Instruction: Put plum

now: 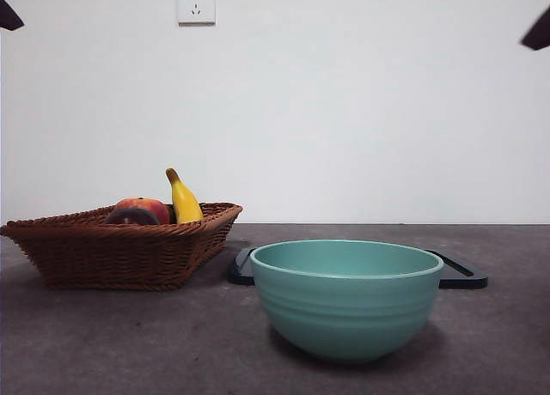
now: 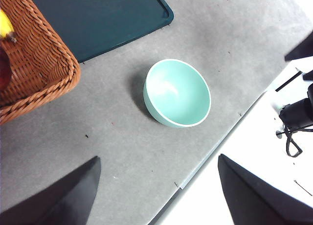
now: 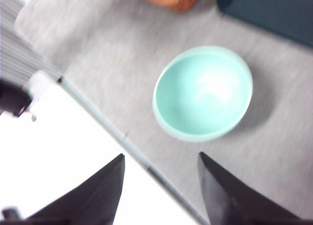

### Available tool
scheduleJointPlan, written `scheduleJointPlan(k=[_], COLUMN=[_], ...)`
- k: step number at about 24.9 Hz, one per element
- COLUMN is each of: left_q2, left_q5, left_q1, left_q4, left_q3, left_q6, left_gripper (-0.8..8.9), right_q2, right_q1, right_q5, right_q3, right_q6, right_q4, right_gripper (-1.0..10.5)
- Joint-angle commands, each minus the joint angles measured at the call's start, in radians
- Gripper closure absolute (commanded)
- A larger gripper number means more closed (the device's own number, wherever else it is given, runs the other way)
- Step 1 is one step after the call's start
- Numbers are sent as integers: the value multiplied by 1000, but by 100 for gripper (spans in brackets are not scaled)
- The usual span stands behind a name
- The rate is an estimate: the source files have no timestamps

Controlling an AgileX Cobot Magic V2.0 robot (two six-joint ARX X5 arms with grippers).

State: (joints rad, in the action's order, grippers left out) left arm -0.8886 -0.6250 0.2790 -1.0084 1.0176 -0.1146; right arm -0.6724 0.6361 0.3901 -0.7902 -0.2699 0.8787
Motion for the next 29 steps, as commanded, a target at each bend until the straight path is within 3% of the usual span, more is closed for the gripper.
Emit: scheduleJointPlan(k=[1,18,20,21,24,29], left_q2=[-6,-6,-6,-6,-6,-6], left_q5=[-4,-4,-4,-4,-4,-4], left_q1=[3,3,3,3,3,3], left_q4=[3,2,2,2,3,2], left_q3=[8,8,8,8,8,8], left_q6=[-7,-7,-7,-7,-8,-7], left_gripper=[440,451,517,605,815,804], right_q2=[13,14,14,14,14,14], right_q1=[10,10,10,10,10,10], right_q5=[3,2,2,2,0,-4], right_q3=[-14,-14,-14,-14,-14,-14], right_q6=[1,1,1,1,1,0], right_q4=[0,-3,-3,-3,-3,-10], right_gripper=[710,736,834,918,940,941])
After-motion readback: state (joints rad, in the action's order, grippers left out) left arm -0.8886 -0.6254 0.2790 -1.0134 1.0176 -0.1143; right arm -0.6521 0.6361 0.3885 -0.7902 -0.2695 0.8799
